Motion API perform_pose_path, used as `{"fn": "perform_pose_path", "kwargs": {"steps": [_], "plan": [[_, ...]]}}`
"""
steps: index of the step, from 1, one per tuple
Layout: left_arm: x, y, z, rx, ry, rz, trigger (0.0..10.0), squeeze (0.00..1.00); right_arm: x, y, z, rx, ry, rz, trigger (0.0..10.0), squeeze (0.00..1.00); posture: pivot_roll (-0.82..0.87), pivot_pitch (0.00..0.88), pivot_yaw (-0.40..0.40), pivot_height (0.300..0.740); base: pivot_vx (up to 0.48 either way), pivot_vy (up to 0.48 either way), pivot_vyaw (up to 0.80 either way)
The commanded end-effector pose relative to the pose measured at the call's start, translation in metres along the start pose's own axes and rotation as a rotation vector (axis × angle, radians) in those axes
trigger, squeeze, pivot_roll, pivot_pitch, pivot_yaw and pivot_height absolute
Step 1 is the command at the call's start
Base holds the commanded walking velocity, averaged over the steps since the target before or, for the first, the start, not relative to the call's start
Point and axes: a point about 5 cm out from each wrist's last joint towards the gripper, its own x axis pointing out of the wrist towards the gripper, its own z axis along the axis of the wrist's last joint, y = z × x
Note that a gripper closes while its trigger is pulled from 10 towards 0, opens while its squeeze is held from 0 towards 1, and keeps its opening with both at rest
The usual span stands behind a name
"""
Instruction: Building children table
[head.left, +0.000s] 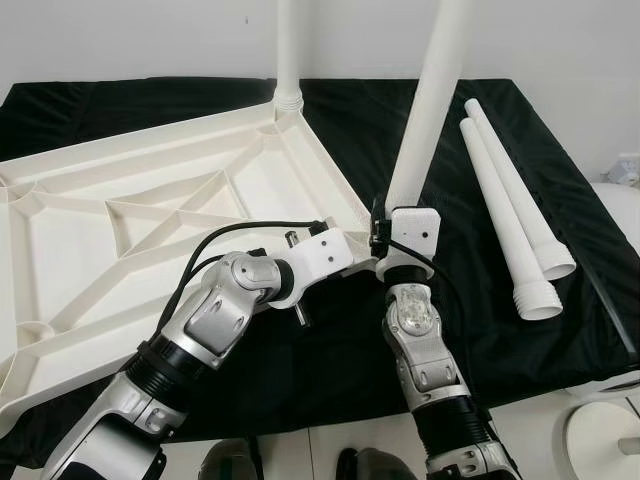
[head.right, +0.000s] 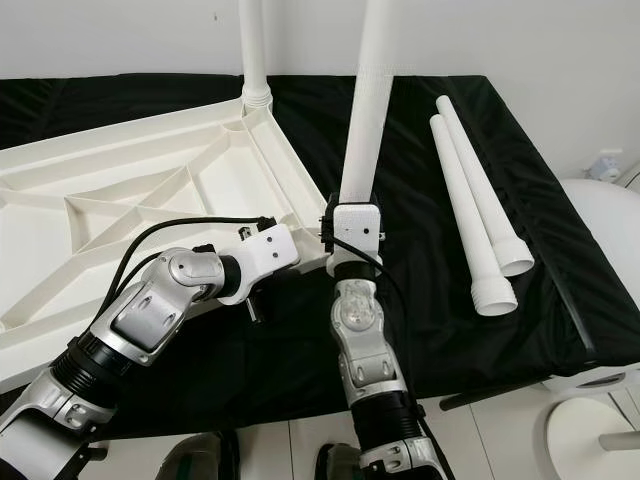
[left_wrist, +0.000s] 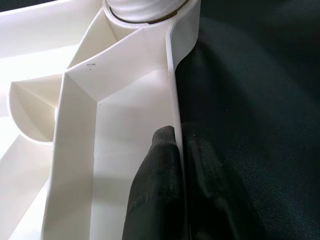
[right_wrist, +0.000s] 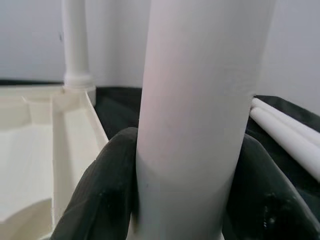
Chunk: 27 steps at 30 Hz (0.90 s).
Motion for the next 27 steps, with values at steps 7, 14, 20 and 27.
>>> {"fn": "perform_pose_path", "kwargs": {"steps": [7, 14, 20, 27], "plan": [[0.000, -0.002, -0.019, -0.018, 0.086, 0.008, 10.0, 0.00, -0.025, -0.040, -0.046, 0.013, 0.226, -0.113, 10.0, 0.00, -0.01, 0.102, -0.019, 0.740, 0.000, 0.000, 0.00], [0.000, -0.001, -0.019, -0.017, 0.086, 0.009, 10.0, 0.00, -0.024, -0.040, -0.050, -0.077, 0.239, -0.063, 10.0, 0.00, -0.01, 0.105, -0.017, 0.740, 0.000, 0.000, 0.00], [0.000, -0.001, -0.018, -0.019, 0.085, 0.010, 10.0, 0.00, -0.020, -0.054, -0.062, -0.213, 0.296, -0.034, 10.0, 0.00, -0.01, 0.111, -0.016, 0.740, 0.000, 0.000, 0.00], [0.000, -0.001, -0.019, -0.021, 0.086, 0.011, 10.0, 0.00, -0.018, -0.064, -0.064, -0.200, 0.300, 0.001, 10.0, 0.00, -0.01, 0.113, -0.018, 0.740, 0.000, 0.000, 0.00]]}}
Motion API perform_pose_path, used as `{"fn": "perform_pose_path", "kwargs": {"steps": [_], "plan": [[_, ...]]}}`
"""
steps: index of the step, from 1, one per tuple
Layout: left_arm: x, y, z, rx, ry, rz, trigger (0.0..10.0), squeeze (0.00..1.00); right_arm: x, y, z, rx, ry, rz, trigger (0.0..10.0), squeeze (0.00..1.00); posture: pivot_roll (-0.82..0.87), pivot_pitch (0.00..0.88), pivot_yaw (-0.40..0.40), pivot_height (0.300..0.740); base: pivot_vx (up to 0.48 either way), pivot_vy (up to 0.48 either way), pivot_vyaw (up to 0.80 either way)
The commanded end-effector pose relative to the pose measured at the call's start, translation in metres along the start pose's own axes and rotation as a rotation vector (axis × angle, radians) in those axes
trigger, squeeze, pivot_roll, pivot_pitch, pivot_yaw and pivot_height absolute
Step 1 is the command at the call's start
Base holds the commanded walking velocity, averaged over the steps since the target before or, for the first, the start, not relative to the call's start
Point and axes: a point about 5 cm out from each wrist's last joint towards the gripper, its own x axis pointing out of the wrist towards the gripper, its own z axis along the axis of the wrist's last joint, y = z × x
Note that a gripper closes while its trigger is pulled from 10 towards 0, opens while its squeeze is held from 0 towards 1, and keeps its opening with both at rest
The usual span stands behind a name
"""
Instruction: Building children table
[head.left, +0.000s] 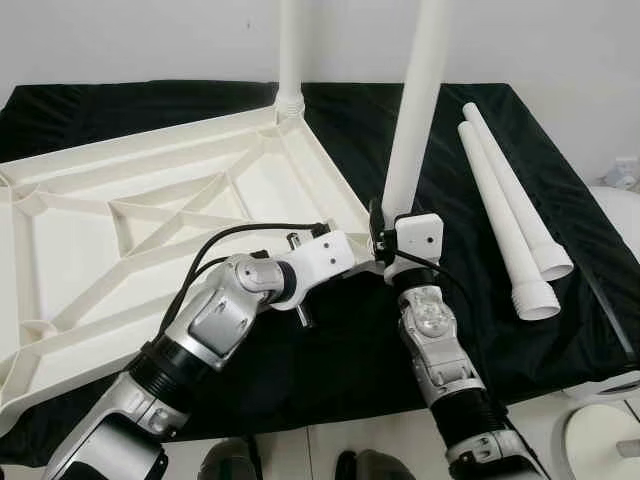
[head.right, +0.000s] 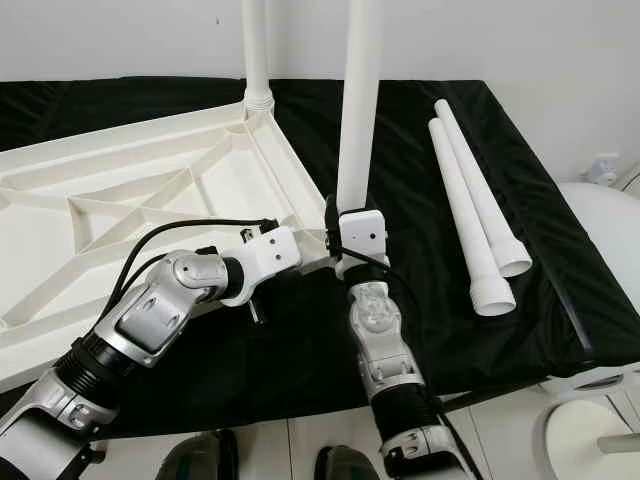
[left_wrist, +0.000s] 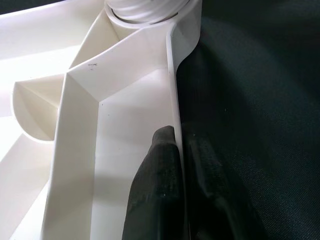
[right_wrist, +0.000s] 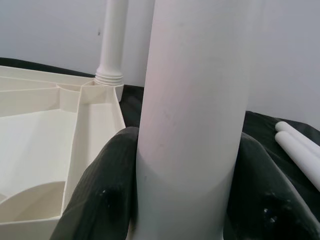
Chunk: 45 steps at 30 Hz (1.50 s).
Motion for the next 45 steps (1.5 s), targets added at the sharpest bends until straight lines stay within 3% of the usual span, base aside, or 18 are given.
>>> {"fn": "perform_pose_path", "kwargs": {"steps": [1, 11, 19, 26, 27, 37, 38, 39, 40, 45], "plan": [[-0.004, 0.002, -0.018, -0.022, 0.078, 0.028, 10.0, 0.00, -0.037, -0.048, -0.059, -0.044, 0.318, -0.139, 10.0, 0.00, -0.01, 0.113, -0.019, 0.740, 0.000, 0.000, 0.00], [-0.004, 0.003, -0.017, -0.020, 0.076, 0.029, 10.0, 0.00, -0.043, -0.042, -0.053, 0.095, 0.203, -0.012, 10.0, 0.00, -0.01, 0.113, -0.017, 0.740, 0.000, 0.000, 0.00], [-0.004, 0.004, -0.017, -0.020, 0.077, 0.027, 10.0, 0.00, -0.052, -0.044, -0.057, 0.104, 0.188, 0.014, 10.0, 0.00, -0.02, 0.113, -0.013, 0.740, 0.000, 0.000, 0.00], [-0.003, 0.004, -0.017, -0.031, 0.072, 0.026, 10.0, 0.00, -0.047, -0.043, -0.054, 0.114, 0.164, 0.024, 10.0, 0.00, -0.02, 0.111, -0.011, 0.740, 0.000, 0.000, 0.00], [-0.004, 0.005, -0.015, -0.044, 0.063, 0.023, 10.0, 1.00, -0.045, -0.042, -0.053, 0.119, 0.153, 0.032, 10.0, 0.00, -0.02, 0.109, -0.012, 0.740, 0.000, 0.000, 0.00], [-0.005, 0.008, -0.014, -0.062, 0.050, 0.034, 10.0, 1.00, -0.034, -0.038, -0.042, 0.147, 0.100, 0.049, 10.0, 0.00, -0.01, 0.105, -0.014, 0.740, 0.000, 0.000, 0.00], [-0.007, 0.010, -0.011, -0.077, 0.031, 0.036, 10.0, 0.14, -0.029, -0.037, -0.036, 0.162, 0.073, 0.055, 10.0, 0.00, -0.01, 0.102, -0.015, 0.740, 0.000, 0.000, 0.00], [-0.007, 0.010, -0.011, -0.077, 0.031, 0.036, 10.0, 0.14, -0.029, -0.037, -0.036, 0.162, 0.073, 0.055, 10.0, 0.00, -0.01, 0.102, -0.015, 0.740, 0.000, 0.000, 0.00], [-0.008, 0.012, -0.007, -0.092, 0.009, 0.035, 10.0, 0.00, -0.024, -0.036, -0.030, 0.175, 0.052, 0.059, 10.0, 0.00, -0.01, 0.099, -0.015, 0.740, 0.000, 0.000, 0.00], [-0.015, 0.019, 0.007, -0.147, -0.089, 0.022, 10.0, 0.00, -0.005, -0.038, -0.013, 0.249, 0.008, 0.056, 10.0, 0.00, -0.01, 0.092, -0.021, 0.740, 0.000, 0.000, 0.00]]}}
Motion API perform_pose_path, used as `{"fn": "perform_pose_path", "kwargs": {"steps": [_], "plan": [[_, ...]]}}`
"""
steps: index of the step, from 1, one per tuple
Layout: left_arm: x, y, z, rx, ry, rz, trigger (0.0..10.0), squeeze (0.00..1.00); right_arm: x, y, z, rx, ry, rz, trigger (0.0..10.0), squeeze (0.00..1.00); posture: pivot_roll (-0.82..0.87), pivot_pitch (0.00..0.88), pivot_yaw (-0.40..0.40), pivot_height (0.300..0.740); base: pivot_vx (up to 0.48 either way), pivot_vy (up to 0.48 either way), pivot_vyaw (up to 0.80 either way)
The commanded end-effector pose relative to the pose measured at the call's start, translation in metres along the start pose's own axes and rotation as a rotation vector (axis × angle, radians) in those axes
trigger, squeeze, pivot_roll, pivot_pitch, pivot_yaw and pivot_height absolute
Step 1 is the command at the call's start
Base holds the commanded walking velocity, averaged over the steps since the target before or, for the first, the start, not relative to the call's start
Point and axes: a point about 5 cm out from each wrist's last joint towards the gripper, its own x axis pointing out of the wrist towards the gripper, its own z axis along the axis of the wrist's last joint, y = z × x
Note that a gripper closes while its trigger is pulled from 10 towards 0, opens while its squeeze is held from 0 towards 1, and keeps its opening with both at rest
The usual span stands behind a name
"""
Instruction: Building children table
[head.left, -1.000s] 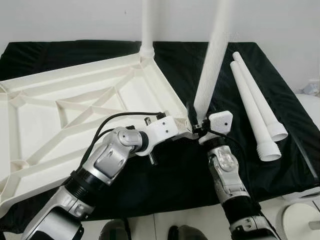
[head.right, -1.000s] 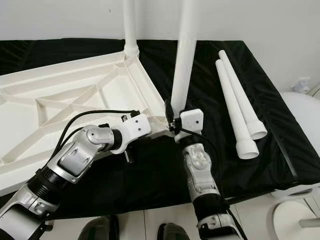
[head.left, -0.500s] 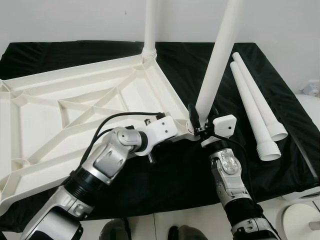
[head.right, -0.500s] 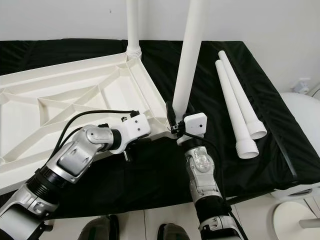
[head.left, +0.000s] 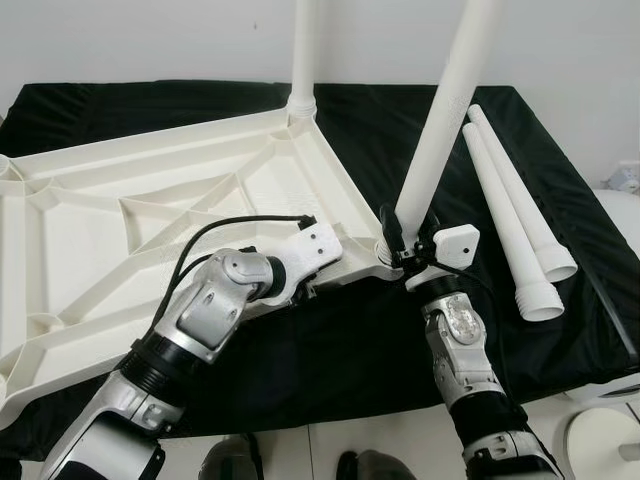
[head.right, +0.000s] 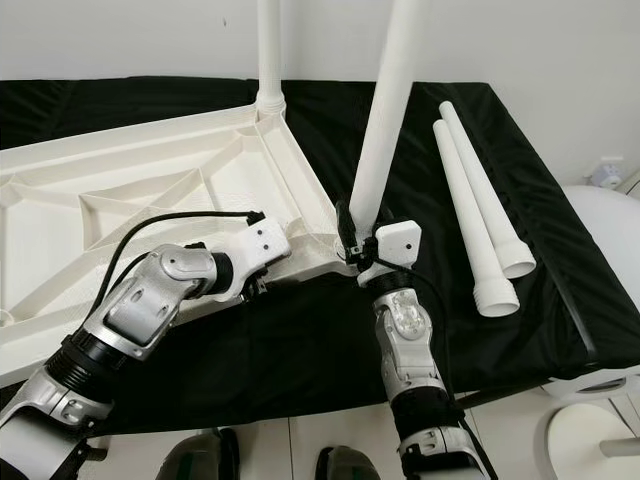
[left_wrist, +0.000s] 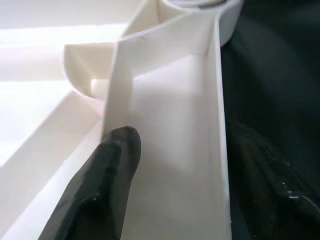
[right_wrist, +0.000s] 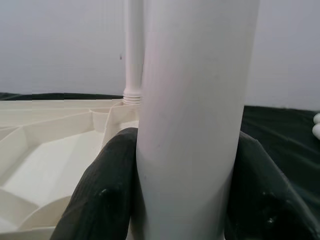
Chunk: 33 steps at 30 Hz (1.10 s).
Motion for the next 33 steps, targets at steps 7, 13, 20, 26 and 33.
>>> {"fn": "perform_pose_path", "kwargs": {"steps": [7, 13, 20, 26, 33], "plan": [[-0.012, 0.020, 0.037, -0.144, -0.228, -0.018, 10.0, 0.00, 0.026, -0.020, 0.013, 0.086, 0.063, -0.029, 10.0, 0.00, 0.00, 0.074, -0.038, 0.740, 0.000, 0.000, 0.00], [-0.016, 0.034, 0.049, -0.213, -0.303, 0.005, 10.0, 0.00, 0.037, -0.022, 0.021, 0.023, 0.076, 0.033, 10.0, 0.00, 0.00, 0.066, -0.047, 0.740, 0.000, 0.000, 0.00], [-0.016, 0.039, 0.054, -0.218, -0.321, 0.011, 10.0, 0.86, 0.040, -0.018, 0.025, 0.069, 0.089, 0.080, 10.0, 0.00, 0.00, 0.063, -0.054, 0.740, 0.000, 0.000, 0.00], [-0.016, 0.043, 0.064, -0.217, -0.350, 0.009, 10.0, 0.00, 0.041, -0.009, 0.038, 0.117, 0.017, 0.181, 10.0, 0.00, 0.00, 0.067, -0.051, 0.740, 0.000, 0.000, 0.00], [-0.020, 0.051, 0.081, -0.344, -0.436, -0.026, 10.0, 0.00, 0.039, -0.010, 0.041, 0.108, 0.006, 0.258, 10.0, 0.00, 0.00, 0.070, -0.042, 0.740, 0.000, 0.000, 0.00]]}}
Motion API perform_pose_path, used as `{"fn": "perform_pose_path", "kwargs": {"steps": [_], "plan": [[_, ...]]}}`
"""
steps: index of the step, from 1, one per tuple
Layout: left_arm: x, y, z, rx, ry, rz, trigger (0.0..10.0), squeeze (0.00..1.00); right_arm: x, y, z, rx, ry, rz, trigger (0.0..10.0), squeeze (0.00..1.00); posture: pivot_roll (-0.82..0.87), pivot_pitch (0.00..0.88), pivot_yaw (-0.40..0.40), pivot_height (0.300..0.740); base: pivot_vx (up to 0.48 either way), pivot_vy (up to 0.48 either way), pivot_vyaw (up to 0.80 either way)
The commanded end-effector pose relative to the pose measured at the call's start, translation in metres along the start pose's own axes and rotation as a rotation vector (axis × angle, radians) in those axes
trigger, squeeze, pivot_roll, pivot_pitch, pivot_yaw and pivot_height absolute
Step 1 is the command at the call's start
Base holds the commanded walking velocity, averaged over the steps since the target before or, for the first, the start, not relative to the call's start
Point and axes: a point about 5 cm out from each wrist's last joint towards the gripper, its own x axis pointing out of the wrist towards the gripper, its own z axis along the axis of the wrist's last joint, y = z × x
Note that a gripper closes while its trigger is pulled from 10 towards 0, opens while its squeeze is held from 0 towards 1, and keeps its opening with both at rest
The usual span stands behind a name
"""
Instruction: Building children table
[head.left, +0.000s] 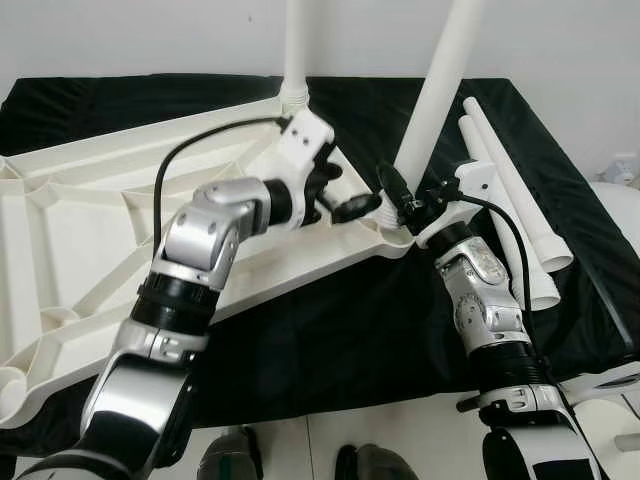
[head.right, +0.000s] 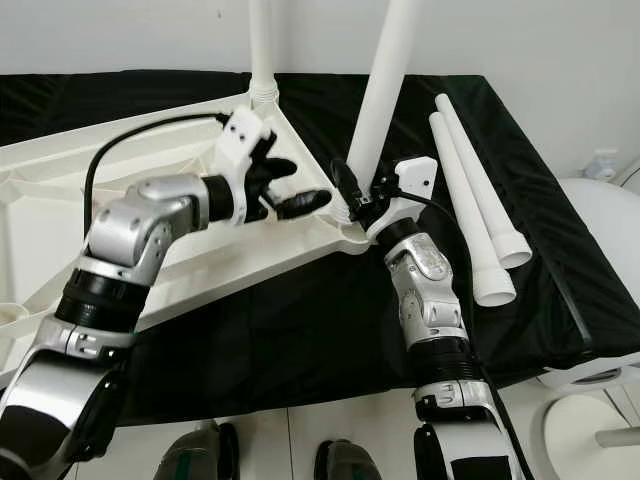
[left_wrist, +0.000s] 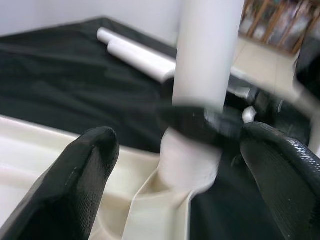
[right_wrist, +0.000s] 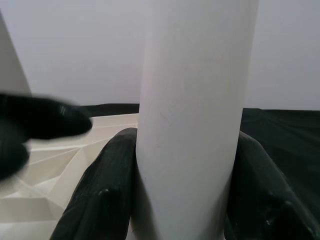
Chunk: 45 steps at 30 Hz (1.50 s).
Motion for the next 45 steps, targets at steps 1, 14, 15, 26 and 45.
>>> {"fn": "perform_pose_path", "kwargs": {"steps": [1, 14, 15, 26, 45], "plan": [[0.001, 0.001, 0.005, -0.060, -0.016, -0.014, 10.0, 0.00, -0.003, -0.003, 0.003, -0.030, 0.000, 0.022, 10.0, 0.00, 0.00, 0.069, -0.042, 0.740, 0.000, 0.000, 0.00], [0.010, 0.006, 0.039, -0.137, -0.096, -0.009, 10.0, 0.00, -0.008, 0.003, 0.003, -0.103, 0.086, 0.229, 10.0, 0.00, 0.00, 0.066, -0.044, 0.740, 0.000, 0.000, 0.00], [0.012, 0.005, 0.042, -0.138, -0.106, -0.018, 10.0, 0.00, -0.009, 0.005, 0.002, -0.107, 0.096, 0.251, 10.0, 0.00, 0.00, 0.065, -0.044, 0.740, 0.000, 0.000, 0.00], [0.022, -0.004, 0.065, -0.136, -0.163, -0.074, 10.0, 0.00, -0.010, 0.010, -0.001, -0.122, 0.129, 0.316, 10.0, 0.00, 0.00, 0.060, -0.045, 0.740, 0.000, 0.000, 0.00], [0.026, -0.008, 0.079, -0.114, -0.261, -0.052, 0.0, 0.00, -0.010, 0.008, -0.002, -0.115, 0.125, 0.271, 10.0, 0.00, -0.01, 0.053, -0.037, 0.740, 0.000, 0.000, 0.00]]}}
